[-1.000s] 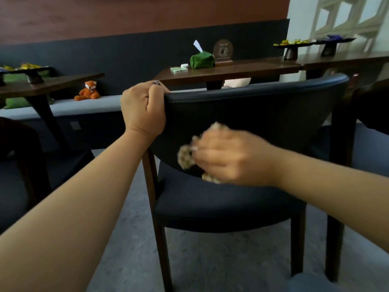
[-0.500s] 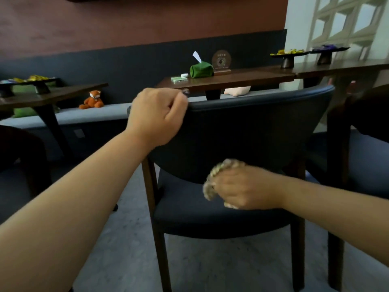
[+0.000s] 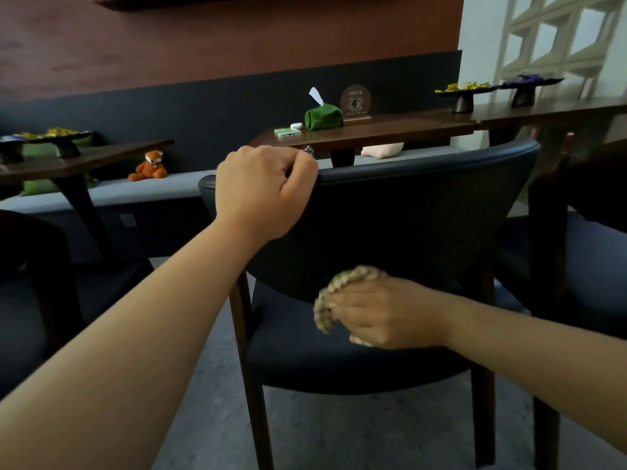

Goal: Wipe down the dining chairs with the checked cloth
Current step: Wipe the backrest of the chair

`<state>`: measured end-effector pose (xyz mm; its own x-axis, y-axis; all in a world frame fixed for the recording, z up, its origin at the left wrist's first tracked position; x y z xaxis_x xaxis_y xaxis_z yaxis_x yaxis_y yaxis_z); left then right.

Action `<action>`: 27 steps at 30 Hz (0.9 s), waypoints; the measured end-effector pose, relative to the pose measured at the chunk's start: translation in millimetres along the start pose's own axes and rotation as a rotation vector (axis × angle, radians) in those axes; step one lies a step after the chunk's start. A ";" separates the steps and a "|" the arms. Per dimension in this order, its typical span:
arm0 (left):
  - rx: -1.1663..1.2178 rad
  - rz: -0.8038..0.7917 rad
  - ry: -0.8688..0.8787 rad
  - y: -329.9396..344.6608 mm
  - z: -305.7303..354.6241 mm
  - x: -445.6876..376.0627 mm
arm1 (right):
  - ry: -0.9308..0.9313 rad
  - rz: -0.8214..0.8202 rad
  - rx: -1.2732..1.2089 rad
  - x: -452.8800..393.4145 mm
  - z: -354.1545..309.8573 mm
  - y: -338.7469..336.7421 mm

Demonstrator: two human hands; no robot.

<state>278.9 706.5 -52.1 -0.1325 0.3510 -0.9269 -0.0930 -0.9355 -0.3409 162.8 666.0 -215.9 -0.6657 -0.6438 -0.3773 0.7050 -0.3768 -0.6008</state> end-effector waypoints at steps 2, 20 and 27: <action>0.006 0.022 0.005 0.0 -1.9 -0.2 | 0.091 0.215 0.034 -14.6 24.7 -43.7; -0.248 -0.838 0.014 49.8 53.1 -22.7 | 1.299 1.143 0.205 77.4 65.4 -121.2; -0.033 -1.053 -0.094 118.7 127.0 -32.0 | 1.509 1.248 0.198 107.7 110.4 -111.2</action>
<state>146.8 589.4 -43.0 -0.0765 0.9864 -0.1456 -0.1784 -0.1572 -0.9713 39.8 565.1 -111.9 0.5847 0.3912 -0.7107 0.8076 -0.3643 0.4639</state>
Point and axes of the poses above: each hand's wrist, its own x-axis away from the middle knuckle, its own y-axis out of the palm, z = x × y, the point moved 7 cm from there along -x, towards the middle knuckle, and after that the axes turned 12 degrees about z, right-handed, at the moved point
